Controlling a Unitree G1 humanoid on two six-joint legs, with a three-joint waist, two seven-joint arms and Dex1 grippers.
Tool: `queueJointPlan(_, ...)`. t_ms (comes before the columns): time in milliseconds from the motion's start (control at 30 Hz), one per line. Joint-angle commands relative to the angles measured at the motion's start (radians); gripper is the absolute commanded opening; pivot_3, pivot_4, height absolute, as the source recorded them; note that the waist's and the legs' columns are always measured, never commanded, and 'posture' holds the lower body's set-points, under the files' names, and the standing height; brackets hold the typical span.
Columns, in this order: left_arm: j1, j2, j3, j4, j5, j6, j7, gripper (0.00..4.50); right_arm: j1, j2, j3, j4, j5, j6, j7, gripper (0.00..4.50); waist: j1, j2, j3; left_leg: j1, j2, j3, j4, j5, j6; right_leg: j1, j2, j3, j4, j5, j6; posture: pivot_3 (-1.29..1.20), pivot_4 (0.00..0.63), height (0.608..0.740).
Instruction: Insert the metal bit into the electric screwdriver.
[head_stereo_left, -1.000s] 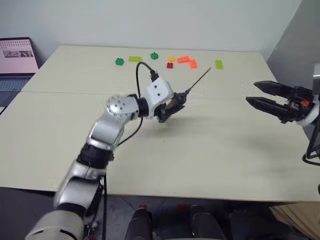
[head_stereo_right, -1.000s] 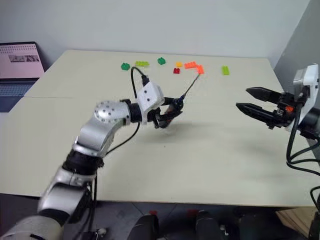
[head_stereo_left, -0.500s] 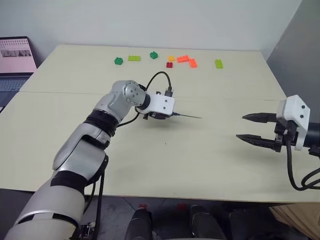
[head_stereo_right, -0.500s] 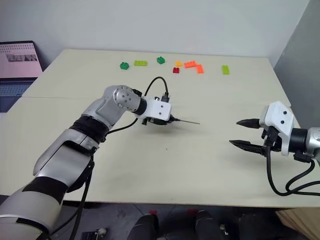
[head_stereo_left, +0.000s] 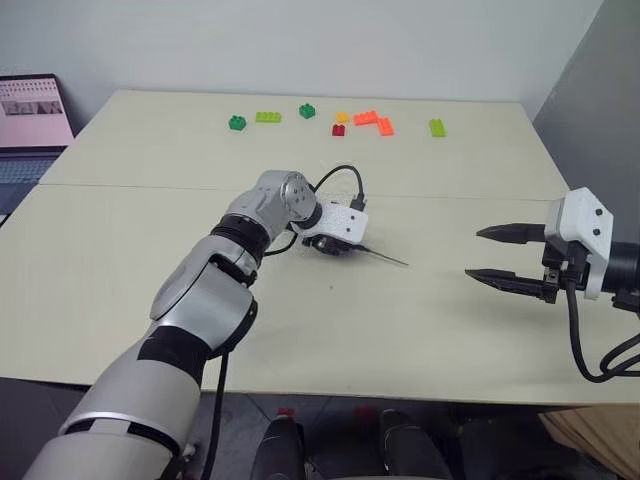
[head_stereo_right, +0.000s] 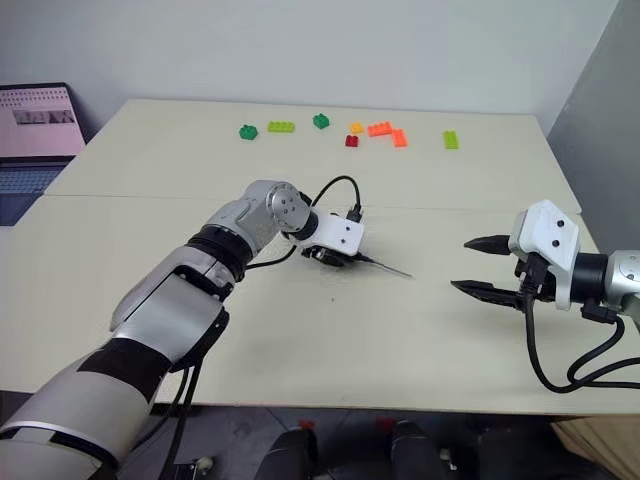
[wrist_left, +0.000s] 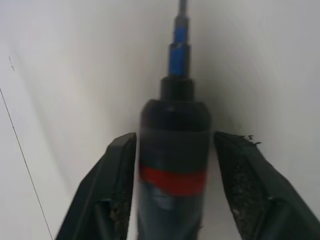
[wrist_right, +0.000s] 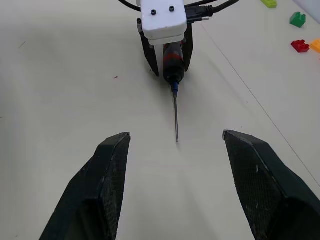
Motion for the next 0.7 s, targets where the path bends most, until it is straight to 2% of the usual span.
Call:
queueJointPlan(33,-0.009,0.003,0.027,0.003,-0.017,-0.022,-0.077,3.63,-0.013,-0.002,-0.004,-0.008,0.002,-0.011,-0.006,3.1,0.0,0.0,0.0,0.0,0.0,0.0,0.0,0.0,0.0,0.0,0.0,0.0,0.0,0.0,0.0,0.0,0.15,0.74)
queueJointPlan(167,-0.016,0.029,0.07,-0.025,-0.044,-0.03,-0.105,4.47,-0.018,-0.006,0.005,0.005,-0.001,-0.014,0.003,3.1,-0.001,0.0,0.0,0.0,0.0,0.0,0.0,0.0,0.0,0.0,0.0,0.0,0.001,0.0,0.0,0.0,0.15,0.74)
queueJointPlan(333,-0.03,0.108,0.161,-0.09,-0.112,-0.024,-0.132,4.47,-0.03,-0.01,0.024,0.046,-0.029,-0.047,0.014,3.1,-0.003,0.0,0.0,0.0,0.0,0.0,0.0,0.0,0.0,-0.001,0.0,0.0,0.002,0.0,0.0,0.0,0.15,0.74)
queueJointPlan(467,0.009,0.222,0.297,-0.219,-0.242,0.046,-0.171,4.47,-0.032,0.016,0.022,0.077,-0.054,-0.09,-0.006,3.1,-0.004,0.0,0.0,0.0,0.0,0.0,0.0,0.0,0.0,-0.001,0.0,0.0,0.003,0.0,0.0,0.0,0.15,0.74)
queueJointPlan(600,0.146,0.362,0.429,-0.447,-0.365,0.274,-0.214,4.47,-0.021,0.048,0.008,0.106,-0.067,-0.113,-0.025,3.1,-0.011,0.0,0.0,0.002,0.001,0.0,0.0,0.0,0.0,-0.001,0.0,0.0,0.005,0.0,0.0,0.0,0.15,0.74)
queueJointPlan(700,0.315,0.472,0.501,-0.673,-0.406,0.344,-0.199,4.47,0.001,0.053,-0.002,0.129,-0.09,-0.142,-0.021,3.1,-0.011,0.0,0.0,0.003,0.001,-0.001,0.0,0.0,0.0,-0.001,0.0,-0.001,0.007,0.0,0.0,0.0,0.15,0.74)
